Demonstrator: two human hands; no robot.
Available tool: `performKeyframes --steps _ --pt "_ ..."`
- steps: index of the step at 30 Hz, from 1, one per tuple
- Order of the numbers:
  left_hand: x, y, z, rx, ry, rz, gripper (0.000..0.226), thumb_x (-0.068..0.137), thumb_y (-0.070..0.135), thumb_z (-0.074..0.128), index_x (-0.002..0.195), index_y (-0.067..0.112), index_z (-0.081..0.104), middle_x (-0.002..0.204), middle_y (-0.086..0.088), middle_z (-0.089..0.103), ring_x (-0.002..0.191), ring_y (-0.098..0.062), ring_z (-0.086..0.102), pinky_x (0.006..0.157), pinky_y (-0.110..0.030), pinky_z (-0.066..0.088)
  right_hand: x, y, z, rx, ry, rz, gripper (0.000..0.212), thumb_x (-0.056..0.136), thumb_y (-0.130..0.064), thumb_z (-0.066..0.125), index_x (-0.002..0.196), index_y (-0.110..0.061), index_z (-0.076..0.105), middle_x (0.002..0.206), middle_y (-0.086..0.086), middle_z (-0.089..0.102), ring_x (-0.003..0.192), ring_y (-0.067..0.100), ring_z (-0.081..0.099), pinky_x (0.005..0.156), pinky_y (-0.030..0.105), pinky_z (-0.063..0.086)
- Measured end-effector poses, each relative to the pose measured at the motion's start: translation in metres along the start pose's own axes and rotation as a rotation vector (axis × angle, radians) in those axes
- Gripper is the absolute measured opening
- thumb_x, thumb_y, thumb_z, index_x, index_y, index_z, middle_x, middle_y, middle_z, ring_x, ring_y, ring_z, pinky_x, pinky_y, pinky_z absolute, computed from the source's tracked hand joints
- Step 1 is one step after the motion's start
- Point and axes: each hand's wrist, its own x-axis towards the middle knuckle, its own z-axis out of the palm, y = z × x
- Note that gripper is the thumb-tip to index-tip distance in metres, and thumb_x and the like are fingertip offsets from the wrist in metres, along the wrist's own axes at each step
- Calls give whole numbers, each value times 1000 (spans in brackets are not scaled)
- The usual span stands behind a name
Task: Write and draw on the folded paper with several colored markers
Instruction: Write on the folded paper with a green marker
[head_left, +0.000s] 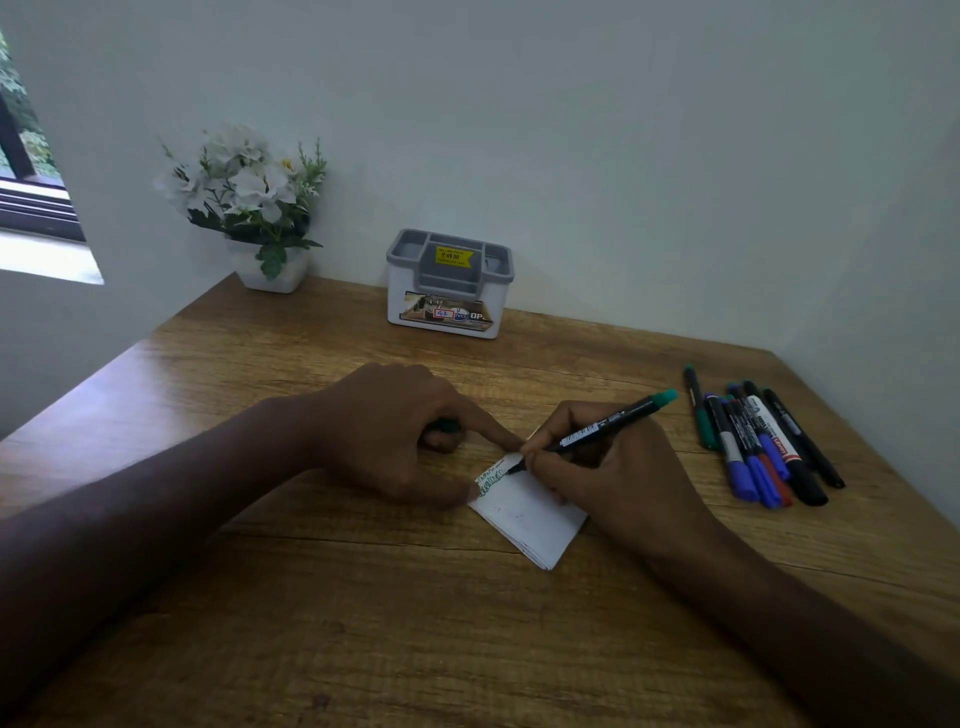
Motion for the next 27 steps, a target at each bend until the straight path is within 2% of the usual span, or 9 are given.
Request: performKeyframes --steps 2,11,15,18,21,24,27 --pt "-1 0 0 -11 -3 -6 61 82 73 60 141 65 44 71 7 58 76 -5 55 64 -36 46 0 0 0 3 5 -1 7 86 -18 79 84 -25 79 86 -12 79 76 1 72 67 19 59" --pt "0 -2 1 -10 7 10 59 86 69 65 141 65 44 68 9 56 72 -4 53 57 -24 35 0 0 -1 10 -1 25 6 86 -19 79 85 -25 79 85 -11 79 75 3 72 67 21 60" --pt "0 -2 1 -18 2 6 61 83 71 61 141 64 45 68 15 55 70 -1 53 59 -24 35 1 1 -2 2 4 32 6 86 -20 79 86 -26 79 85 -12 78 76 2 73 67 19 59" --pt "0 -1 1 -20 1 7 61 83 71 61 142 63 46 66 10 54 68 -5 53 57 -24 34 1 1 -2 10 14 30 7 87 -18 79 85 -25 79 83 -11 78 75 2 73 67 19 59" --pt "0 -2 0 -24 2 -4 62 82 73 60 141 65 45 66 13 53 68 -2 52 58 -23 32 1 0 -2 -12 3 16 7 87 -18 79 85 -25 79 83 -12 78 76 2 73 67 19 60" --pt "0 -2 1 -31 -12 -2 62 82 74 58 142 67 41 66 10 51 66 -5 51 58 -25 35 3 0 -6 29 131 43 8 88 -18 77 86 -24 74 79 -8 77 73 4 73 66 19 60" --pt "0 -1 1 -42 -19 -11 60 82 74 59 139 68 41 66 11 51 65 -7 51 59 -29 38 6 -5 -18 306 327 79 8 92 -15 73 92 -23 73 81 -4 78 75 11 76 70 23 63"
